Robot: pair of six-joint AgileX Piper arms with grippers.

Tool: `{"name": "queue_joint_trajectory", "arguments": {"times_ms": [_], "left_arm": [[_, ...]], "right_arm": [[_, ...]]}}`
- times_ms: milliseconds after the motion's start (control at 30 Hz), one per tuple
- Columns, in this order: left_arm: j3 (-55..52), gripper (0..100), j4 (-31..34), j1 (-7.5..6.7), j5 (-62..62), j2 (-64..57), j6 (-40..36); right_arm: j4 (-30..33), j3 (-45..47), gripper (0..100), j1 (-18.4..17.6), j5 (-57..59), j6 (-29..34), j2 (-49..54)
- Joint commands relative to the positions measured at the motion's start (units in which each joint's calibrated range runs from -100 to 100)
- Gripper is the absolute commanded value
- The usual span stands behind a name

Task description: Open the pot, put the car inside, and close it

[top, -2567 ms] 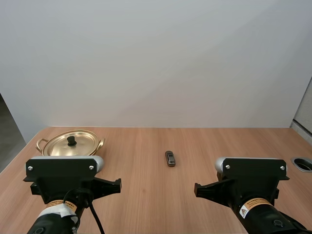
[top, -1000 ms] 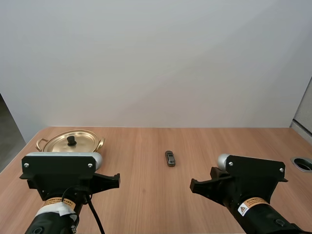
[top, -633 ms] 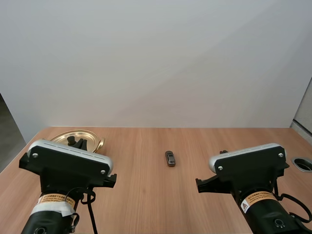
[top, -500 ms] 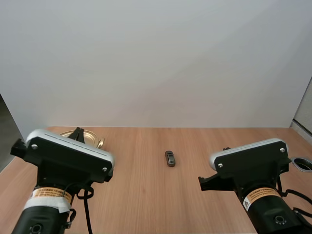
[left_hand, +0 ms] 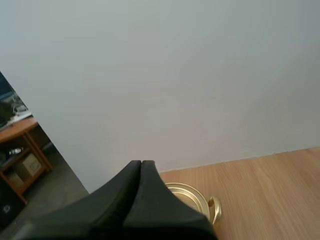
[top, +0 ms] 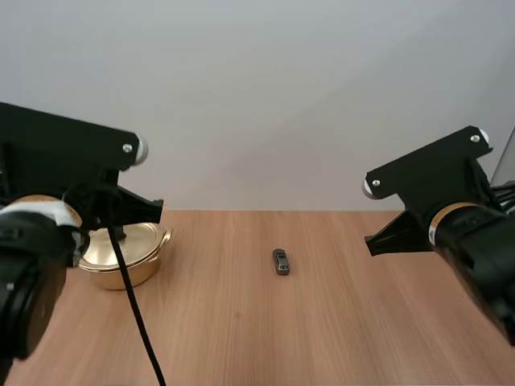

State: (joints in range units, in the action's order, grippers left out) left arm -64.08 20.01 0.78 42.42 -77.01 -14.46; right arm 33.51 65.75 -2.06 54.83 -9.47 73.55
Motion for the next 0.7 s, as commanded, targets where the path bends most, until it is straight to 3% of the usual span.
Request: {"name": "queue_joint_trajectory", "arguments": {"times_ms": [0, 233, 467, 567, 667], "left_arm": [[48.39, 0, 1.11, 0.05, 50.8, 27.48, -1.14], [48.98, 0, 8.32, 2.24, 46.4, 37.75, -1.14], [48.98, 1, 8.32, 2.5, 45.19, 40.18, 1.42], [48.98, 16, 8.32, 2.5, 49.06, 41.73, 5.35], [48.98, 48, 8.32, 2.5, 54.02, 43.44, 6.74]], "right_arm": [[-26.51, -49.69, 0, 0.03, 34.14, -4.34, -34.8], [-29.96, -49.58, 0, 0.03, 28.36, -4.34, -37.55], [-29.99, -49.58, 0, 0.03, 25.36, -7.33, -37.06], [-30.67, -49.58, 0, 0.03, 25.05, -7.7, -37.06], [-31.16, -49.58, 0, 0.03, 25.09, -7.7, -37.06]]}}
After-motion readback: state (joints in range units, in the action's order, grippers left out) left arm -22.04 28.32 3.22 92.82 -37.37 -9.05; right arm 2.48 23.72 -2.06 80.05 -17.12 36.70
